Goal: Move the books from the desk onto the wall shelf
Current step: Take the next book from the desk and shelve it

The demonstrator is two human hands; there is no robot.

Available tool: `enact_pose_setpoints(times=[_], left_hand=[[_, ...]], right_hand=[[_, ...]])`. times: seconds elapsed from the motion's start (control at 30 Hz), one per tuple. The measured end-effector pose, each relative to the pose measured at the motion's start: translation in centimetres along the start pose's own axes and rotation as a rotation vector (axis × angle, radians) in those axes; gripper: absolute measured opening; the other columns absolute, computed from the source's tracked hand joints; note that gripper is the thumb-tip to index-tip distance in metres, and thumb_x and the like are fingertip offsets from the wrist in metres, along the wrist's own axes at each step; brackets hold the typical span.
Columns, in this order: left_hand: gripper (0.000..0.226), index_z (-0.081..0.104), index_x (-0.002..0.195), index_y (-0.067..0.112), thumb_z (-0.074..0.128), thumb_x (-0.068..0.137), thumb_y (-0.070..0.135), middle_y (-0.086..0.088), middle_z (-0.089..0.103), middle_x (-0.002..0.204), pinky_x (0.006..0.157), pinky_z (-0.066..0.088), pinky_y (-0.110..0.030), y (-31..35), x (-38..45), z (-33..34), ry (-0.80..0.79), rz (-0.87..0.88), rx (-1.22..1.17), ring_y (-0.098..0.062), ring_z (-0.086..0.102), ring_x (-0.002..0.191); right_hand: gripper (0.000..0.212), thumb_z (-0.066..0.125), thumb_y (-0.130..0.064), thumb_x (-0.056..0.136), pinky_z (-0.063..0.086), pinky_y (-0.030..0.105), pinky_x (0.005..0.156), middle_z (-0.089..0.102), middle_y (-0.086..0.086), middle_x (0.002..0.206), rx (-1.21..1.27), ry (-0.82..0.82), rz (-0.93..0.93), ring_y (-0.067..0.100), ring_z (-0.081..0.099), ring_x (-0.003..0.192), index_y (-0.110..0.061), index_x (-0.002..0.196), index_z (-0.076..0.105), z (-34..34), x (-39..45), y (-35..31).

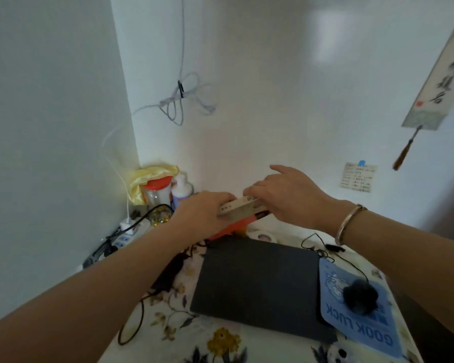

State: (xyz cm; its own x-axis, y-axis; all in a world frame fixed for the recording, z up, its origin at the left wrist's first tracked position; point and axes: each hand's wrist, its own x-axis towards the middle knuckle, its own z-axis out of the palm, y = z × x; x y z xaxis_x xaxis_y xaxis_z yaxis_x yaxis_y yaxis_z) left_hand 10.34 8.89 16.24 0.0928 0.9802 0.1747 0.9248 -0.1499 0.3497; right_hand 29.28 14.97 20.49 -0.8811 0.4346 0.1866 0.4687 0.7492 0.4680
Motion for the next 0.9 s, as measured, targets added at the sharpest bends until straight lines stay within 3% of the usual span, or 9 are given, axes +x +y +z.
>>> enact_pose_setpoints(times=[0.13, 0.23, 0.37, 0.43, 0.5, 0.57, 0.63, 0.73, 0.9], left_hand=[[0.019, 0.059, 0.107, 0.035, 0.049, 0.091, 0.039, 0.010, 0.060, 0.083, 0.063, 0.047, -0.029, -1.2, -2.6, -6.9, 0.131, -0.020, 0.105, -0.014, 0.058, 0.075], [0.017, 0.060, 0.104, 0.036, 0.052, 0.090, 0.034, 0.011, 0.057, 0.077, 0.062, 0.044, -0.029, -2.3, -4.6, -12.4, 0.274, -0.066, 0.071, -0.018, 0.061, 0.075], [0.023, 0.062, 0.102, 0.037, 0.049, 0.084, 0.035, 0.006, 0.067, 0.077, 0.061, 0.053, -0.035, -3.7, -7.1, -19.1, 0.537, -0.070, -0.078, -0.021, 0.065, 0.071], [0.020, 0.063, 0.100, 0.036, 0.052, 0.083, 0.036, 0.006, 0.071, 0.083, 0.065, 0.057, -0.042, -4.2, -8.0, -22.5, 0.685, -0.027, -0.240, -0.019, 0.068, 0.075], [0.014, 0.064, 0.099, 0.035, 0.060, 0.085, 0.034, 0.010, 0.072, 0.092, 0.072, 0.058, -0.042, -3.8, -8.2, -26.0, 0.849, 0.023, -0.412, -0.014, 0.068, 0.083], [0.017, 0.065, 0.103, 0.031, 0.065, 0.087, 0.026, 0.014, 0.070, 0.095, 0.072, 0.058, -0.026, -2.9, -8.0, -29.4, 0.998, 0.084, -0.588, -0.007, 0.067, 0.087], [0.018, 0.064, 0.105, 0.025, 0.064, 0.088, 0.022, 0.016, 0.068, 0.093, 0.060, 0.052, -0.011, -1.5, -7.3, -32.5, 1.091, 0.143, -0.690, 0.001, 0.065, 0.083], [0.018, 0.062, 0.106, 0.023, 0.063, 0.088, 0.020, 0.015, 0.067, 0.094, 0.058, 0.052, -0.010, 0.3, -5.3, -36.4, 1.155, 0.242, -0.750, 0.002, 0.064, 0.083], [0.030, 0.061, 0.117, 0.015, 0.063, 0.088, 0.020, 0.003, 0.068, 0.110, 0.071, 0.050, -0.014, 2.1, -0.3, -40.8, 1.178, 0.320, -0.647, -0.013, 0.064, 0.100]], right_hand=[[0.030, 0.060, -0.017, 0.085, 0.036, 0.041, 0.107, 0.072, -0.010, 0.096, -0.018, 0.209, -0.037, 0.018, 0.068, 0.089, -0.028, 0.113, 0.063, -5.8, 3.3, -1.1], [0.025, 0.058, -0.032, 0.088, 0.033, 0.041, 0.110, 0.072, -0.006, 0.104, -0.041, 0.407, -0.012, 0.020, 0.062, 0.110, -0.025, 0.111, 0.064, -10.8, 6.5, -1.5], [0.063, 0.064, -0.034, 0.084, 0.023, 0.044, 0.119, 0.039, 0.003, 0.151, 0.029, 0.696, 0.110, 0.022, 0.026, 0.145, -0.017, 0.140, 0.040, -17.4, 9.7, -2.1], [0.078, 0.065, -0.027, 0.084, 0.028, 0.045, 0.117, 0.017, 0.006, 0.160, 0.166, 0.832, 0.143, 0.023, 0.013, 0.149, -0.014, 0.149, 0.024, -20.7, 11.1, -2.6], [0.083, 0.062, -0.027, 0.086, 0.034, 0.030, 0.114, 0.007, 0.002, 0.162, 0.311, 0.939, 0.166, 0.017, 0.012, 0.149, -0.015, 0.152, 0.014, -23.9, 12.9, -2.8], [0.081, 0.059, -0.031, 0.089, 0.031, 0.012, 0.105, 0.009, -0.003, 0.162, 0.488, 0.946, 0.203, 0.009, 0.016, 0.147, -0.019, 0.153, 0.011, -26.6, 14.8, -3.1], [0.066, 0.054, -0.033, 0.092, 0.033, 0.018, 0.107, 0.029, -0.005, 0.155, 0.619, 0.900, 0.195, 0.007, 0.031, 0.141, -0.022, 0.149, 0.024, -28.1, 16.9, -3.1], [0.050, 0.046, -0.032, 0.094, 0.044, 0.034, 0.102, 0.048, -0.004, 0.139, 0.781, 0.811, 0.175, 0.014, 0.051, 0.121, -0.025, 0.143, 0.036, -30.2, 19.0, -2.8], [0.051, 0.034, -0.038, 0.099, 0.043, 0.026, 0.093, 0.041, -0.001, 0.149, 0.988, 0.744, 0.291, 0.020, 0.050, 0.122, -0.035, 0.148, 0.022, -34.0, 20.9, 0.3]])
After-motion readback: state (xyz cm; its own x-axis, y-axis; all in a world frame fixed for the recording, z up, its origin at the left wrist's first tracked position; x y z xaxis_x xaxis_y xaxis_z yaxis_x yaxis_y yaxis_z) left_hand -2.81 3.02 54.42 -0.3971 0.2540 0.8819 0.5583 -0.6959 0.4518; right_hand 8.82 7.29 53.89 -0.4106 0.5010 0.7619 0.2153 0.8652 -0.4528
